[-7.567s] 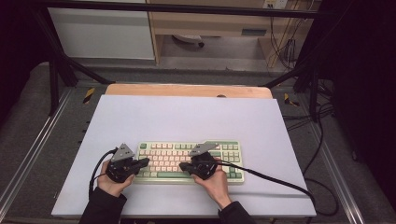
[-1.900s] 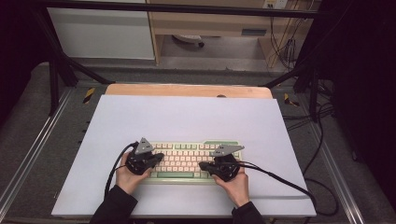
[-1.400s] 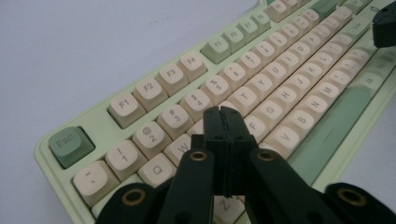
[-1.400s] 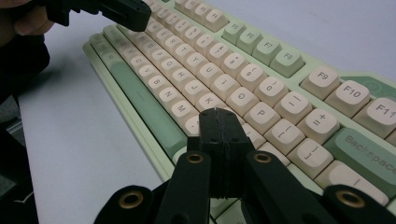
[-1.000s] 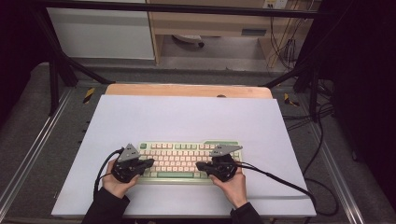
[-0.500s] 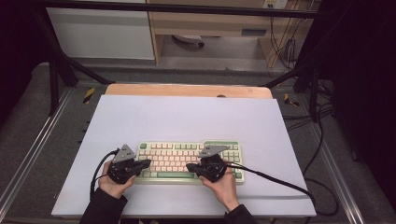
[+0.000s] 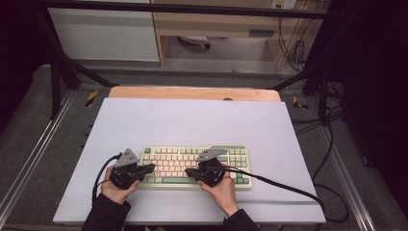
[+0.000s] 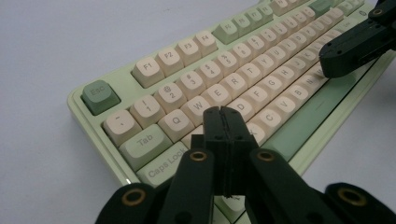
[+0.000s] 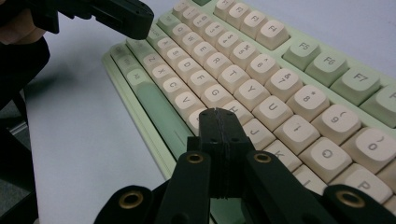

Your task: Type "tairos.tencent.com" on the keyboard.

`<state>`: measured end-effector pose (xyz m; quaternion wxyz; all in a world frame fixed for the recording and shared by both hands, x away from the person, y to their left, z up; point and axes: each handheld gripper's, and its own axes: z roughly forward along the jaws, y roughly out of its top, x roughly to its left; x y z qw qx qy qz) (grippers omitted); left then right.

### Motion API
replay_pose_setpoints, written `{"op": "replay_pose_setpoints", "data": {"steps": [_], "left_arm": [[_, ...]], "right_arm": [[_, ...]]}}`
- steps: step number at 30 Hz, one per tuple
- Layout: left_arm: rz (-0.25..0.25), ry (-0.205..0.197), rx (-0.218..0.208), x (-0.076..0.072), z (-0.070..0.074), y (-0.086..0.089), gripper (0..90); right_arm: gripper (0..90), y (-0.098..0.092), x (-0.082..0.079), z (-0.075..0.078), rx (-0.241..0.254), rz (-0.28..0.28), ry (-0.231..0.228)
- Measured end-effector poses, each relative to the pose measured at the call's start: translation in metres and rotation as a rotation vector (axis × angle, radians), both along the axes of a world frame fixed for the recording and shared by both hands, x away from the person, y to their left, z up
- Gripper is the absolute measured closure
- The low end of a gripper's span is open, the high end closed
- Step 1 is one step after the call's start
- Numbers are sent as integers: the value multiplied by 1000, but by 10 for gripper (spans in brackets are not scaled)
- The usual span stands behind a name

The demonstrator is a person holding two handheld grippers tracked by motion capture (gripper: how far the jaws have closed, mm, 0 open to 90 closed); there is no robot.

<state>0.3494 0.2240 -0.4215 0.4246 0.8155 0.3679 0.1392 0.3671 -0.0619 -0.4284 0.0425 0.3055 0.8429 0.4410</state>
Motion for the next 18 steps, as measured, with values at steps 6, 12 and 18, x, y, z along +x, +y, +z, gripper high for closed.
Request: {"op": "replay_pose_setpoints", "data": {"steps": [6, 12, 18], "left_arm": [[-1, 2, 1, 0, -1, -1, 900], [-3, 3, 4, 0, -2, -1, 900], [-3, 2, 7, 0, -2, -1, 900]], "right_arm": [[900, 2, 2, -3, -5, -3, 2], [900, 2, 3, -4, -5, 1, 5], [900, 3, 3, -6, -4, 2, 6]]}}
